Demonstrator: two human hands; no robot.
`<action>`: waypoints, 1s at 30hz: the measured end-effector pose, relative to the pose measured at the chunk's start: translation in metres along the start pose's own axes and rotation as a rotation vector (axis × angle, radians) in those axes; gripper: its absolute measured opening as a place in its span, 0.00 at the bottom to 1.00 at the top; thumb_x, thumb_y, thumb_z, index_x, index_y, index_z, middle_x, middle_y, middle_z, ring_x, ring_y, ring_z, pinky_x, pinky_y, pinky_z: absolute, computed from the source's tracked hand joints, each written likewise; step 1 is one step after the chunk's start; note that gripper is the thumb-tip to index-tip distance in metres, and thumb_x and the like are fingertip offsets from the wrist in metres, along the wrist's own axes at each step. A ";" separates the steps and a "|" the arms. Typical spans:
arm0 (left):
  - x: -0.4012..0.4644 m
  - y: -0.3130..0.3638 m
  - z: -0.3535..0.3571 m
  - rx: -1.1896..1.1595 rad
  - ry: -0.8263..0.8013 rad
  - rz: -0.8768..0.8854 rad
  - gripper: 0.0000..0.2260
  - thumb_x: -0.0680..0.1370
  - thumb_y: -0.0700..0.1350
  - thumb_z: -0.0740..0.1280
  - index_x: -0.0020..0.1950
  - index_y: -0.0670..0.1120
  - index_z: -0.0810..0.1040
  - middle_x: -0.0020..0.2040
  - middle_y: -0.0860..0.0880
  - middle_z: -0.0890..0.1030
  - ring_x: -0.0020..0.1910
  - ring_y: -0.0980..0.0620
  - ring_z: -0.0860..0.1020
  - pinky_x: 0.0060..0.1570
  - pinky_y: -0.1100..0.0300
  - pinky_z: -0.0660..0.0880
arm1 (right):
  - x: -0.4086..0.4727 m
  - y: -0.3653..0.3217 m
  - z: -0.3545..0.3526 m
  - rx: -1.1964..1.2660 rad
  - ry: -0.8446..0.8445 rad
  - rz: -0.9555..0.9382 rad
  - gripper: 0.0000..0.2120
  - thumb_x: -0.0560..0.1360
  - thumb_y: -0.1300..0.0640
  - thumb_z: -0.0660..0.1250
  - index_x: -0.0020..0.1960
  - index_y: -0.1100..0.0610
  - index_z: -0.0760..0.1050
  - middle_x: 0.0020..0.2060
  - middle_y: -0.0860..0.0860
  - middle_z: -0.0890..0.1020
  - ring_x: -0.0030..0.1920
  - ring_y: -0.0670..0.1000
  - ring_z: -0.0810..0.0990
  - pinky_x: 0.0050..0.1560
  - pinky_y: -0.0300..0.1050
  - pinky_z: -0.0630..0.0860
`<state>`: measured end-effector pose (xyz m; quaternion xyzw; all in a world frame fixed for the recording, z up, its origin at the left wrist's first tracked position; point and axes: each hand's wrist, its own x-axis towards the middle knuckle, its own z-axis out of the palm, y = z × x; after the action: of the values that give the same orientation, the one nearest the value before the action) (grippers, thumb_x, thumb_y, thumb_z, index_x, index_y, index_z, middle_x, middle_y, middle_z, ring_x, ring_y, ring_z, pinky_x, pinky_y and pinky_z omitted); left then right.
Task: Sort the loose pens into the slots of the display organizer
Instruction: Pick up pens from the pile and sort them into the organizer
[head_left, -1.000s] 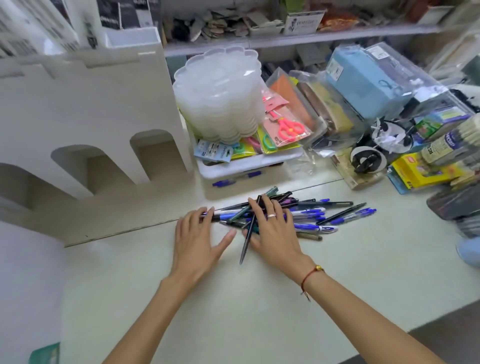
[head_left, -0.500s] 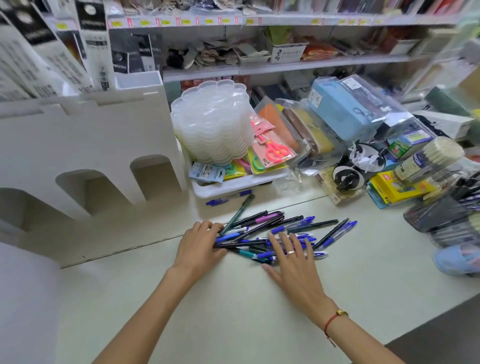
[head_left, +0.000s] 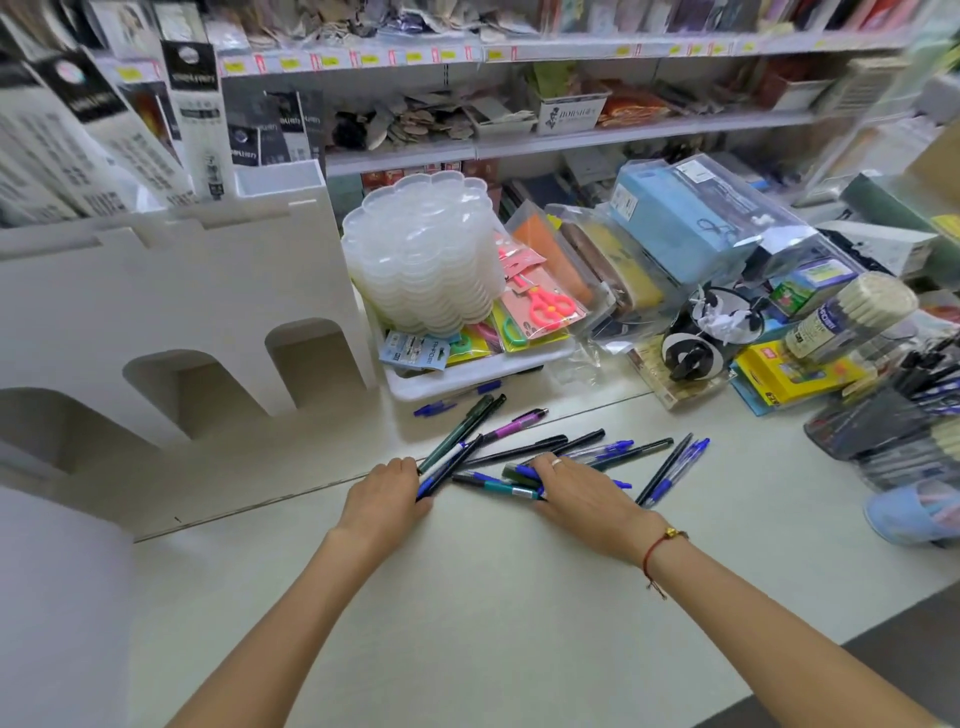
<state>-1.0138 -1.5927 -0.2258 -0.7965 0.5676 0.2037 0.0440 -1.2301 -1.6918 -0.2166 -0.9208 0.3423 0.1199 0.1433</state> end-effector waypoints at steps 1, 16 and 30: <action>-0.002 -0.001 -0.001 0.008 -0.011 -0.009 0.14 0.80 0.51 0.61 0.60 0.43 0.69 0.58 0.45 0.74 0.57 0.45 0.73 0.44 0.56 0.65 | 0.000 0.002 -0.002 0.034 0.004 0.014 0.12 0.81 0.53 0.59 0.62 0.58 0.66 0.54 0.55 0.75 0.53 0.55 0.75 0.48 0.48 0.70; -0.035 -0.024 -0.003 -0.336 -0.263 -0.202 0.07 0.83 0.44 0.51 0.58 0.42 0.61 0.53 0.41 0.78 0.44 0.43 0.75 0.42 0.55 0.68 | -0.005 -0.019 -0.017 0.540 0.003 0.159 0.14 0.80 0.46 0.59 0.57 0.56 0.66 0.39 0.50 0.72 0.35 0.47 0.69 0.34 0.39 0.68; -0.098 0.012 -0.012 -1.695 -0.372 -0.366 0.11 0.83 0.48 0.58 0.44 0.44 0.70 0.34 0.50 0.73 0.26 0.56 0.72 0.32 0.61 0.77 | 0.017 -0.114 -0.018 2.067 0.140 0.584 0.15 0.82 0.50 0.56 0.42 0.58 0.66 0.28 0.49 0.64 0.20 0.45 0.62 0.20 0.35 0.63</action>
<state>-1.0485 -1.5135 -0.1765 -0.5936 0.0735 0.6715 -0.4373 -1.1396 -1.6253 -0.1848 -0.2413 0.4918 -0.2510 0.7980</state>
